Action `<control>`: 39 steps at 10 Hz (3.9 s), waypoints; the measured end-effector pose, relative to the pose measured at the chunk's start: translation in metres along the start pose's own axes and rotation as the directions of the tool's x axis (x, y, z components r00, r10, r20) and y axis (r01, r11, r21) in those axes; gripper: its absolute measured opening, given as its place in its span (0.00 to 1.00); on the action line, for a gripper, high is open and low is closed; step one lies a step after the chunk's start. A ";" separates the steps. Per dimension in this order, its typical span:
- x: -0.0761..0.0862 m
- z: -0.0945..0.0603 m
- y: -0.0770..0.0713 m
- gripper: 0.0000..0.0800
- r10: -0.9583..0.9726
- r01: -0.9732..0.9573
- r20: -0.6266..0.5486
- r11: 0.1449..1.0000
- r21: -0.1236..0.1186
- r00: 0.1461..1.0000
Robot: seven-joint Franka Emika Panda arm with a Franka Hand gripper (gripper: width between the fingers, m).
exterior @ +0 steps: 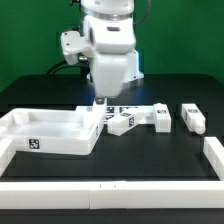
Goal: Assemble desk
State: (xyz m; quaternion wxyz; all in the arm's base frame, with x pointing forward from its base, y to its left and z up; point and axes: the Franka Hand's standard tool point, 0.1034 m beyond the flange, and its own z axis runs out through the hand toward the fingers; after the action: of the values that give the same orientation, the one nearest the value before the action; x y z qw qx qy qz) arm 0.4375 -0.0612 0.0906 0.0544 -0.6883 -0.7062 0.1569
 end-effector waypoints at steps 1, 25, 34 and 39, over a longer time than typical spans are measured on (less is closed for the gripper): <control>0.007 -0.001 0.002 0.81 0.080 -0.080 0.007 0.997 0.006 0.997; -0.083 0.091 -0.055 0.81 0.046 -0.074 -0.268 0.993 -0.093 0.962; -0.071 0.108 -0.046 0.81 0.123 -0.147 -0.277 0.987 -0.066 0.953; -0.087 0.112 -0.061 0.81 0.128 -0.181 -0.271 0.967 -0.180 0.954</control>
Offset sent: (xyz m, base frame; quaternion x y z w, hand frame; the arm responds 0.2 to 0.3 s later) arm 0.0000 0.0000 0.0000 0.0000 0.0000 0.1938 0.9810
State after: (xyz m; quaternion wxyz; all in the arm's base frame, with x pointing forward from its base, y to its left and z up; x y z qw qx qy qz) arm 0.3502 -0.1638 0.0149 0.0628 -0.7581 -0.6491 -0.0027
